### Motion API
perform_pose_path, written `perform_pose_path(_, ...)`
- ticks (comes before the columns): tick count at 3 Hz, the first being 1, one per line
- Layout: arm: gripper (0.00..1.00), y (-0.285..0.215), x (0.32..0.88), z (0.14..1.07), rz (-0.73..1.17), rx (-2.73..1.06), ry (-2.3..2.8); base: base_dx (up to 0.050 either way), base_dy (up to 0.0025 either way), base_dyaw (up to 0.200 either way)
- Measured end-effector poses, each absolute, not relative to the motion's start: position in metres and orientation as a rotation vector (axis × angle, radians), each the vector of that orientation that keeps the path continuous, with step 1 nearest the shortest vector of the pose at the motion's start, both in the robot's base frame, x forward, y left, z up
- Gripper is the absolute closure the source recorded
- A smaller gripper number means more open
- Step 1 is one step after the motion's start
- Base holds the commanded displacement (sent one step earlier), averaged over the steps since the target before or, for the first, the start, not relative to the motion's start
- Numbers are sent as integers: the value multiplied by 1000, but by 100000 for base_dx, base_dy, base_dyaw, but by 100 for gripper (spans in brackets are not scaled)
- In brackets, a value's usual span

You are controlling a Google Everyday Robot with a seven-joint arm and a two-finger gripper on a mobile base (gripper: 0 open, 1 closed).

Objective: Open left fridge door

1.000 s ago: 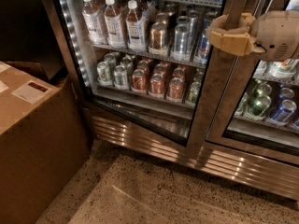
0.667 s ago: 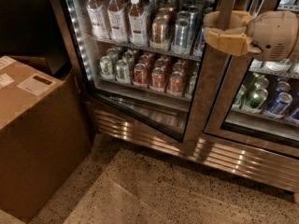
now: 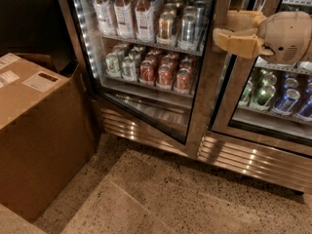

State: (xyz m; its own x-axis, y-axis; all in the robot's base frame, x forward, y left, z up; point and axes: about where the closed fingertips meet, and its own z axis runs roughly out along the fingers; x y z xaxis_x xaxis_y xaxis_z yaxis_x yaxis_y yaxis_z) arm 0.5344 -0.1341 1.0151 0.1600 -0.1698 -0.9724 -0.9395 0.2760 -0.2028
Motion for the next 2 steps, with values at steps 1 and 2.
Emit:
perform_pose_path(1, 100, -125, 531, 1010, 767, -1173, 1293, 0, 0, 0)
perform_pose_path(2, 100, -125, 531, 1015, 766, -1171, 1293, 0, 0, 0)
